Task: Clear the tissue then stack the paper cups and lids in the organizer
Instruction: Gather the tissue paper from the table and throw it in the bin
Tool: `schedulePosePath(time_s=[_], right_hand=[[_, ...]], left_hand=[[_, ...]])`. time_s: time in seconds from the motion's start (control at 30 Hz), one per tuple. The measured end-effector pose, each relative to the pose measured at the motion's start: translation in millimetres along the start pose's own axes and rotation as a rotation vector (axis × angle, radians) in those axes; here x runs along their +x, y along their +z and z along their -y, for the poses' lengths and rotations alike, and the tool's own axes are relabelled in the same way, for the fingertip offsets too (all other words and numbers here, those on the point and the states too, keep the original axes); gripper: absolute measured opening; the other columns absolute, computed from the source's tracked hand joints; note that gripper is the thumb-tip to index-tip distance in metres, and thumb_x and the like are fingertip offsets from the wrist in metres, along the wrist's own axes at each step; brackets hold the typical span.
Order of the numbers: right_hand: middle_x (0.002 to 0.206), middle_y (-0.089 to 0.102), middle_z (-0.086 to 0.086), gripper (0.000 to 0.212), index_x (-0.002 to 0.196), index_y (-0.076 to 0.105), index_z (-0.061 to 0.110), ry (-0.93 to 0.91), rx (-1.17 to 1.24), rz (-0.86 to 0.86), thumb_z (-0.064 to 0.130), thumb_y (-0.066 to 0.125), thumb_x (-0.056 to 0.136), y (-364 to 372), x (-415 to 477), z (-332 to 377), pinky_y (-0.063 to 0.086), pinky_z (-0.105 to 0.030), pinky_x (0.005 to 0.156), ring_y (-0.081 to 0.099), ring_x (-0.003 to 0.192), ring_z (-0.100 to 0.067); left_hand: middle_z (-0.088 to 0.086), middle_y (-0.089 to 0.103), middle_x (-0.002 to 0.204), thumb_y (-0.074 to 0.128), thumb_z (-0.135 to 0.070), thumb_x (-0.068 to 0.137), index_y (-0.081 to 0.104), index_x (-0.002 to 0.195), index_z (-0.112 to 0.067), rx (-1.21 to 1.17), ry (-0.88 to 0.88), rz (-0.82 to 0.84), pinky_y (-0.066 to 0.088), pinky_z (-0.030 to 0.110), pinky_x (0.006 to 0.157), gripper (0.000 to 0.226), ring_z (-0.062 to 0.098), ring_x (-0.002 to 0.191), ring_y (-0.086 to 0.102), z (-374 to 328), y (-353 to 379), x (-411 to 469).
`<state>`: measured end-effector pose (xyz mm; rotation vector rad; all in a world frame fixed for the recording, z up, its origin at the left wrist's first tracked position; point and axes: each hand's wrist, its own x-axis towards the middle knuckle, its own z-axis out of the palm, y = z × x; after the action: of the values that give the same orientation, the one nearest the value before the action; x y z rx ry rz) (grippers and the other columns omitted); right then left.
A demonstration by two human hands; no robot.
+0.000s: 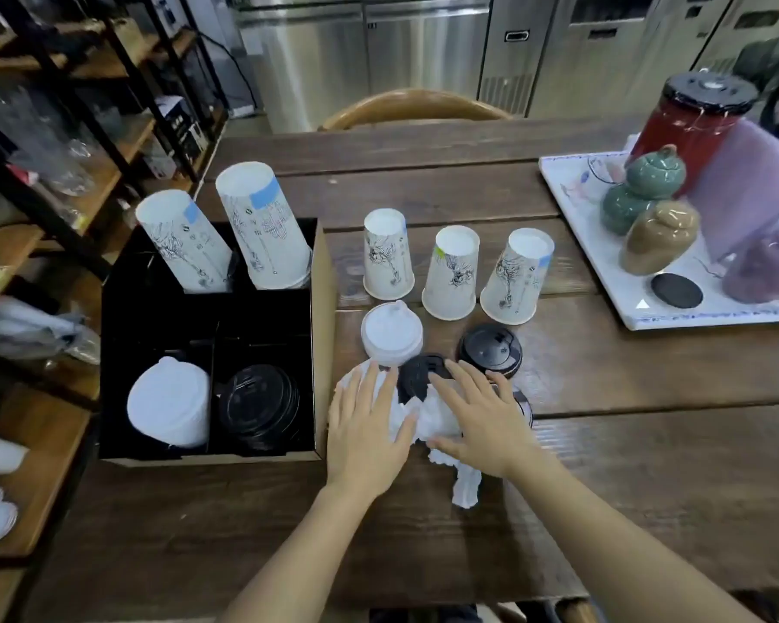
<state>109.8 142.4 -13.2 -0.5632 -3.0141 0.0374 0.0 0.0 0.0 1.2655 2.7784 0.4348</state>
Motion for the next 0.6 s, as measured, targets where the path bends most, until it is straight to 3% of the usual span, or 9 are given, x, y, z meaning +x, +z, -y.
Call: schedulePosePath(time_s=[0.07, 0.1, 0.2, 0.27, 0.37, 0.43, 0.6], right_hand=[[0.117, 0.067, -0.005, 0.053, 0.103, 0.065, 0.022, -0.047, -0.007, -0.016, 0.055, 0.071, 0.061, 4.5, -0.9, -2.4, 0.041, -0.042, 0.096, 0.062, 0.113, -0.024], [0.112, 0.069, -0.005, 0.040, 0.091, 0.068, 0.021, -0.076, -0.007, -0.065, 0.043, 0.076, 0.058, 8.3, -2.8, -2.8, 0.038, -0.042, 0.093, 0.062, 0.109, -0.024], [0.103, 0.070, -0.005, 0.006, 0.069, 0.063, 0.016, -0.093, 0.094, -0.207, 0.021, 0.058, 0.068, 9.8, -4.9, -4.0, 0.029, -0.035, 0.085, 0.055, 0.103, -0.020], [0.097, 0.069, -0.006, 0.012, 0.064, 0.059, 0.012, -0.080, 0.216, -0.246, 0.018, 0.051, 0.070, 4.4, -4.6, -4.2, 0.029, -0.030, 0.082, 0.050, 0.098, -0.018], [0.089, 0.063, -0.011, 0.012, 0.068, 0.055, 0.004, 0.050, 0.473, -0.200, 0.015, 0.053, 0.071, -10.5, -2.6, -6.2, 0.031, -0.019, 0.072, 0.052, 0.082, -0.021], [0.087, 0.055, -0.011, 0.006, 0.072, 0.052, 0.007, 0.153, 0.617, -0.145, 0.007, 0.058, 0.071, -18.1, -1.1, -9.1, 0.027, -0.011, 0.063, 0.046, 0.072, -0.020], [0.064, 0.038, 0.002, 0.015, 0.078, 0.041, 0.006, 0.352, 0.784, -0.077, -0.007, 0.048, 0.082, -33.9, 2.4, -12.2, 0.028, -0.018, 0.049, 0.032, 0.057, -0.017]], left_hand=[[0.003, 0.041, 0.148, 0.033, -0.056, 0.086, 0.046, 0.137, -0.025, -0.022, 0.017, 0.038, 0.022, 0.042, 0.113, 0.062, 0.027, 0.138, 0.037, 0.8, 4.8, -5.0], [0.002, 0.037, 0.151, 0.030, -0.055, 0.085, 0.044, 0.138, -0.027, -0.024, 0.031, 0.057, 0.016, 0.040, 0.114, 0.062, 0.026, 0.141, 0.031, 1.5, 8.4, -8.5], [0.003, 0.035, 0.152, 0.029, -0.054, 0.084, 0.045, 0.138, -0.030, -0.069, 0.044, 0.077, 0.007, 0.034, 0.111, 0.061, 0.024, 0.143, 0.027, 2.3, 11.9, -15.0], [0.003, 0.045, 0.146, 0.047, -0.049, 0.085, 0.054, 0.130, -0.028, -0.045, 0.051, 0.058, 0.013, 0.034, 0.109, 0.050, 0.024, 0.138, 0.038, 3.0, 12.8, -15.3], [0.006, 0.062, 0.129, 0.077, -0.030, 0.069, 0.069, 0.105, -0.023, 0.018, 0.079, -0.001, 0.037, 0.039, 0.101, 0.038, 0.027, 0.121, 0.057, 4.9, 18.2, -16.4], [0.007, 0.064, 0.124, 0.079, -0.019, 0.066, 0.069, 0.096, -0.021, -0.012, 0.078, -0.018, 0.045, 0.040, 0.096, 0.032, 0.028, 0.119, 0.058, 5.8, 20.7, -17.4], [0.006, 0.068, 0.106, 0.077, -0.002, 0.062, 0.063, 0.070, -0.018, -0.035, 0.090, -0.075, 0.050, 0.037, 0.085, 0.023, 0.027, 0.102, 0.065, 4.6, 19.5, -17.9]])
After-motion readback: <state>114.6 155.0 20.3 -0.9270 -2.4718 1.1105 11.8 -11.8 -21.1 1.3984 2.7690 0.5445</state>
